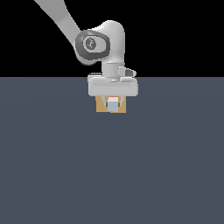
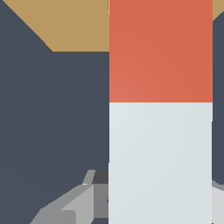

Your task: Insert the peg into the horizontal hole in a box.

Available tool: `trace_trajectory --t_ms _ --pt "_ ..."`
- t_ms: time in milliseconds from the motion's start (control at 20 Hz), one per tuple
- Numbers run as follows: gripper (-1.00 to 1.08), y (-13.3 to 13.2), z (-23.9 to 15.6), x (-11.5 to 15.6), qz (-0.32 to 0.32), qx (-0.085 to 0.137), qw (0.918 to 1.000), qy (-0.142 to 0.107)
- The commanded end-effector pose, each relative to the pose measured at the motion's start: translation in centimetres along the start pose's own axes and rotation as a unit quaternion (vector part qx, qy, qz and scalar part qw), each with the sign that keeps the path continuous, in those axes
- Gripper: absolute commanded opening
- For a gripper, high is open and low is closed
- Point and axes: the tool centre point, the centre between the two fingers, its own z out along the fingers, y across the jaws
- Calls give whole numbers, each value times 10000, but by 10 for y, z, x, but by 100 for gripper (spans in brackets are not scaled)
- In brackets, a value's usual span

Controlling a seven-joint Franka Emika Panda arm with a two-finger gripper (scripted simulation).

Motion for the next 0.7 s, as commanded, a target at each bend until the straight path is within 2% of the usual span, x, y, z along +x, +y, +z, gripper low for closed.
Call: trace_trajectory --t_ms 0,350,650 --pt "-100 0 -2 17 -11 -20 10000 9" --pt "-100 1 -3 65 -11 -26 10000 11" --pt "-100 2 -3 74 -12 -30 10000 12"
